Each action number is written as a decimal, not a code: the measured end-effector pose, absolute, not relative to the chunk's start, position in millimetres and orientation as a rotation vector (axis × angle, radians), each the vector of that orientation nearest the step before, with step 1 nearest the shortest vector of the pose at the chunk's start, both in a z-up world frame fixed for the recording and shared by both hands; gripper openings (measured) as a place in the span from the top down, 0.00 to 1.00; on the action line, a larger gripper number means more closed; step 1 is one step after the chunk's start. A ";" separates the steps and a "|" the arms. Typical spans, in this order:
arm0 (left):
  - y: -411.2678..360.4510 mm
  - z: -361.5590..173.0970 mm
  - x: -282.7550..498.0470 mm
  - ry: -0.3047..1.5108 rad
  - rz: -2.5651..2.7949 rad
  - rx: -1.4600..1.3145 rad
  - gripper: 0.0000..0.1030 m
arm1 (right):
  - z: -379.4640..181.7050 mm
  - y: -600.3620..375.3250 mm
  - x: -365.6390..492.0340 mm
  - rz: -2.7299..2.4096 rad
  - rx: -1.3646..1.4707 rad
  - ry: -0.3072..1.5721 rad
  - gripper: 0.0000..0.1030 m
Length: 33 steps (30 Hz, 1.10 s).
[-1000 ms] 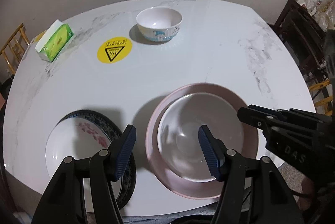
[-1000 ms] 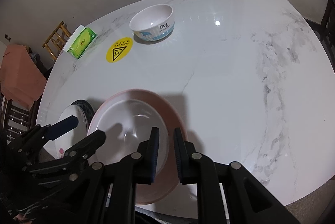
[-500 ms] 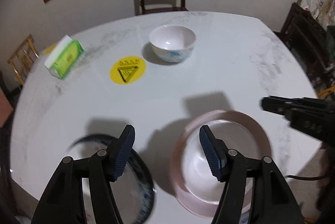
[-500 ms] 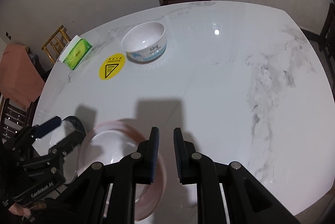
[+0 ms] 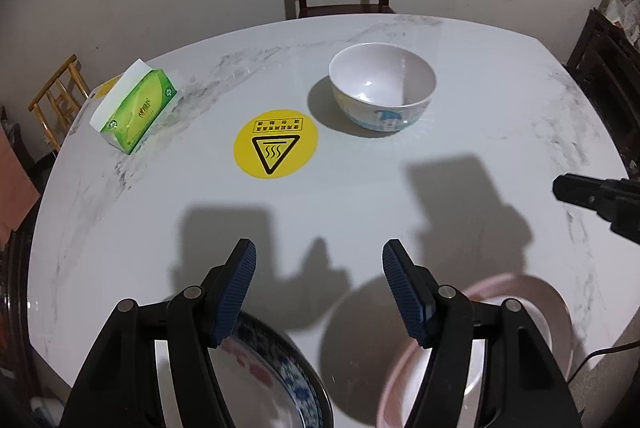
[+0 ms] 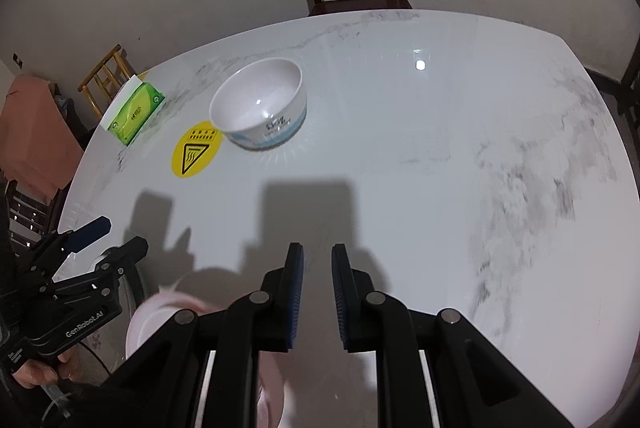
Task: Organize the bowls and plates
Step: 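Move both tools to the small white 'Dog' bowl, then close both tools on the rim of the 'Dog' bowl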
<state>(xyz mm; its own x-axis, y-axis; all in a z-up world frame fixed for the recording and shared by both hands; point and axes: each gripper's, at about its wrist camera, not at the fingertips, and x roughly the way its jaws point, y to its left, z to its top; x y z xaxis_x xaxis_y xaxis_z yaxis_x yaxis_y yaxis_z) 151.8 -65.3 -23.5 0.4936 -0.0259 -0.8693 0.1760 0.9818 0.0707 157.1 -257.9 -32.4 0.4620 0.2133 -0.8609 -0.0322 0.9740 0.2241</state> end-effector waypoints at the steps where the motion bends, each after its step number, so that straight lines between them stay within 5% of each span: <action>1: -64.5 -25.6 158.4 1.054 -0.123 0.152 0.39 | -32.5 -259.1 163.0 0.158 0.188 1.078 0.85; 23: -44.9 -33.6 295.3 1.126 -0.128 -0.148 0.41 | -41.9 -242.7 291.8 0.233 0.227 1.066 0.85; 33: -48.4 -55.3 322.4 1.177 -0.139 -0.224 0.51 | -64.7 -230.8 328.0 0.219 0.226 1.121 0.85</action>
<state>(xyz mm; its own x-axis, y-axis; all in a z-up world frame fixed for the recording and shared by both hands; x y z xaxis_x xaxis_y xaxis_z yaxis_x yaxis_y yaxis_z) 322.4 -48.4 -55.3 0.3787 -0.2242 -0.8980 -0.0089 0.9693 -0.2458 328.0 -230.8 -64.7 0.4186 0.2860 -0.8620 -0.0596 0.9557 0.2882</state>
